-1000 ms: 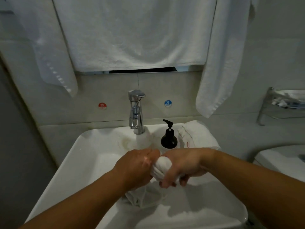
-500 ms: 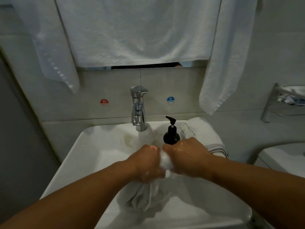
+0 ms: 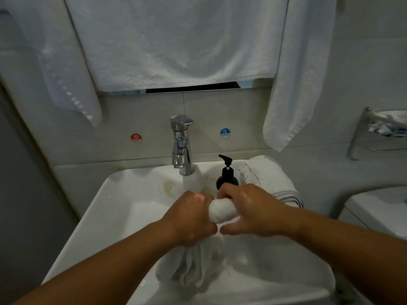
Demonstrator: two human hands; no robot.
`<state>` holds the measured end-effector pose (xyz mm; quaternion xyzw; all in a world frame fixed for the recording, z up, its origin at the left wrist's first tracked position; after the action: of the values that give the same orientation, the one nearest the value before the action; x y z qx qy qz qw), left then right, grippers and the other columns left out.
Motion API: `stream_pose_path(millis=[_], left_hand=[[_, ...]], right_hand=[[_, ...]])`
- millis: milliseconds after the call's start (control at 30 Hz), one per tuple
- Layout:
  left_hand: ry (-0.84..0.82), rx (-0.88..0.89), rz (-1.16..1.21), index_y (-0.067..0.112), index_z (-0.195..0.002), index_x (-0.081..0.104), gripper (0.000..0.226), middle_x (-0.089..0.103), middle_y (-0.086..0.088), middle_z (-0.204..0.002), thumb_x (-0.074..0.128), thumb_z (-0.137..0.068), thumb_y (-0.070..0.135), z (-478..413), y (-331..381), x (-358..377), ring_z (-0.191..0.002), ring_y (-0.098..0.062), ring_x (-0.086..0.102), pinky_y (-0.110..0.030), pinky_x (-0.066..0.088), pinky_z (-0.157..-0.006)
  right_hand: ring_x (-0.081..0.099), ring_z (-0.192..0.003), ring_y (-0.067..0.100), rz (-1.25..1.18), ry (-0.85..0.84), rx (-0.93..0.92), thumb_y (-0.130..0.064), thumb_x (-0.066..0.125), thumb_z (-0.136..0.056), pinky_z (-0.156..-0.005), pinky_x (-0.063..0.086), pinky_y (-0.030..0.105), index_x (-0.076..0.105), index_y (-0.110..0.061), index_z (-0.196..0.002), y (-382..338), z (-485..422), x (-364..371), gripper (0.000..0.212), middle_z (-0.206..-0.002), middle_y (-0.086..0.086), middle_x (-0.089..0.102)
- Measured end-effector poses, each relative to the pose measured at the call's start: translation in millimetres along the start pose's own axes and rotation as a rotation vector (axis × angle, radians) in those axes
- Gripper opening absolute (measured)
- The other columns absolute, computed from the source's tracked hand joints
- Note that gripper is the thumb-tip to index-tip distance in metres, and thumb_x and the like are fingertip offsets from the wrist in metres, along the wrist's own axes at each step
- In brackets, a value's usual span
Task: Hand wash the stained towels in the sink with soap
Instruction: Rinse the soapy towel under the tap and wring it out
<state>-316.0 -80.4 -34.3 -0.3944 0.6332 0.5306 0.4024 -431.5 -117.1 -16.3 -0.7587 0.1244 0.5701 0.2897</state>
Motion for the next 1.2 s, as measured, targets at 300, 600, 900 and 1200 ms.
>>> stream_pose_path(millis=[300,600,900,1200], left_hand=[[0.068,0.248,-0.348,0.026,-0.133,0.051,0.039,0.068,-0.001,-0.120,0.063,-0.097,0.035,-5.2,24.7,-6.5,-0.103,-0.020,0.066,-0.037,0.055,-0.090],[0.020,0.081,-0.303,0.024,-0.130,0.057,0.040,0.068,-0.003,-0.112,0.067,-0.091,0.028,-14.1,16.2,9.9,-0.095,-0.021,0.065,-0.037,0.056,-0.088],[0.016,-0.062,-0.007,0.014,-0.115,0.067,0.029,0.068,-0.001,-0.109,0.071,-0.087,0.021,-7.6,17.7,16.6,-0.096,-0.018,0.064,-0.024,0.050,-0.078],[0.000,-0.175,0.250,0.013,-0.102,0.072,0.028,0.070,0.000,-0.091,0.079,-0.075,0.017,-6.1,16.8,14.6,-0.081,-0.018,0.068,-0.029,0.056,-0.067]], right_hand=[[0.070,-0.072,0.017,-0.670,-0.625,0.437,-0.009,0.079,-0.084,-0.063,0.059,0.030,0.058,-0.011,-0.127,7.8,3.3,30.6,0.048,-0.111,0.016,0.068],[0.063,-0.091,0.019,0.371,-0.077,0.153,-0.047,0.072,-0.085,-0.077,0.045,0.029,0.059,-0.032,-0.123,-3.5,-6.8,7.8,0.043,-0.108,-0.003,0.068],[0.054,-0.040,0.013,0.568,0.193,-0.175,-0.043,0.088,-0.052,-0.049,0.031,0.022,0.067,-0.027,-0.078,-12.2,-5.5,-1.2,0.038,-0.053,-0.007,0.060],[0.047,-0.034,0.014,0.532,0.270,-0.264,-0.036,0.089,-0.052,-0.046,0.027,0.020,0.061,-0.024,-0.072,-15.0,-5.3,-11.6,0.036,-0.048,-0.007,0.056]])
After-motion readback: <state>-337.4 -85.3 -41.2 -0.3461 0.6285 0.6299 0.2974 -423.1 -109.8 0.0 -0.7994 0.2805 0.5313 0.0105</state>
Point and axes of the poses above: each hand's wrist, its own z-axis away from the middle knuckle, its own x-axis out of the palm, y = z × x, the point moved 8 cm from there along -z, towards the middle knuckle
